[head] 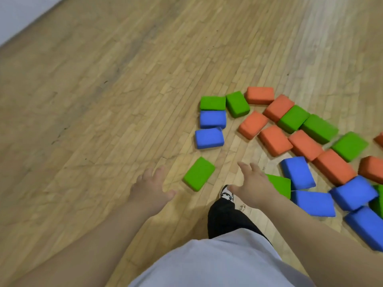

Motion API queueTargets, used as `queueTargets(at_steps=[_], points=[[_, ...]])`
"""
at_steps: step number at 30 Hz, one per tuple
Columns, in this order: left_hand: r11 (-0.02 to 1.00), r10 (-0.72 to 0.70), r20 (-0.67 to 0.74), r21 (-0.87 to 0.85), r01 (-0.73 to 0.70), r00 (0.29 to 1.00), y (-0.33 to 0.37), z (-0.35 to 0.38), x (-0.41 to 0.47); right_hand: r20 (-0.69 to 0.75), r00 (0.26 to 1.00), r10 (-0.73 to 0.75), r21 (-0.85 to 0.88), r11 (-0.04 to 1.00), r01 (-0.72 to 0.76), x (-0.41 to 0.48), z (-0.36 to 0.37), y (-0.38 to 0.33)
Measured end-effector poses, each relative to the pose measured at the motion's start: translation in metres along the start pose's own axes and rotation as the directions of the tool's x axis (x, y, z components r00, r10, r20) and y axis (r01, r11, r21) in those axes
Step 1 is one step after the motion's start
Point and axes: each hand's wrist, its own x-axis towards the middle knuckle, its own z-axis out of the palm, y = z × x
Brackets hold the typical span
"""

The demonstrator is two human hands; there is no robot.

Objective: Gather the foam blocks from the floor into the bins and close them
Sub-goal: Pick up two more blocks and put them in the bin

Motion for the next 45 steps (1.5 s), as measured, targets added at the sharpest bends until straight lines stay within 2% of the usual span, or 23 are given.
queueTargets(at_steps=[8, 14, 18, 22, 27, 31, 35, 38, 41, 45], points=[[0.999, 0.027, 0.069, -0.034, -0.025, 0.997, 0.064, -0.079, 0.148, 0.049, 0.999, -0.006, -0.056, 0.998, 0.009, 0.15, -0.114, -0.031], [0.995, 0.068, 0.161, 0.057, -0.078, 0.985, 0.071, -0.09, 0.297, 0.099, 0.992, 0.082, -0.039, 0.996, -0.078, 0.267, -0.117, -0.042], [0.977, 0.115, 0.254, 0.146, -0.155, 0.96, 0.066, -0.067, 0.418, 0.121, 0.981, 0.149, -0.032, 0.989, -0.146, 0.37, -0.081, -0.044], [0.96, 0.149, 0.317, 0.18, -0.213, 0.937, 0.058, -0.017, 0.544, 0.139, 0.962, 0.236, 0.01, 0.971, -0.239, 0.49, -0.016, -0.038], [0.935, 0.215, 0.329, 0.201, -0.291, 0.919, 0.043, 0.098, 0.702, 0.162, 0.943, 0.29, -0.01, 0.956, -0.293, 0.639, 0.101, -0.001], [0.934, 0.252, 0.347, 0.156, -0.32, 0.903, 0.043, 0.199, 0.787, 0.131, 0.936, 0.326, -0.012, 0.945, -0.327, 0.73, 0.19, 0.038], [0.96, 0.256, 0.377, 0.012, -0.281, 0.89, 0.039, 0.287, 0.823, 0.141, 0.927, 0.348, 0.013, 0.936, -0.353, 0.76, 0.26, 0.075], [0.963, 0.267, 0.382, -0.137, -0.232, 0.885, 0.036, 0.324, 0.828, 0.039, 0.944, 0.327, 0.043, 0.944, -0.328, 0.756, 0.28, 0.09], [0.945, 0.269, 0.339, -0.275, -0.179, 0.901, 0.038, 0.335, 0.823, 0.024, 0.94, 0.342, 0.136, 0.93, -0.342, 0.75, 0.28, 0.093], [0.901, 0.242, 0.265, -0.418, -0.115, 0.933, 0.031, 0.316, 0.811, 0.089, 0.927, 0.365, 0.278, 0.885, -0.375, 0.724, 0.288, 0.083]])
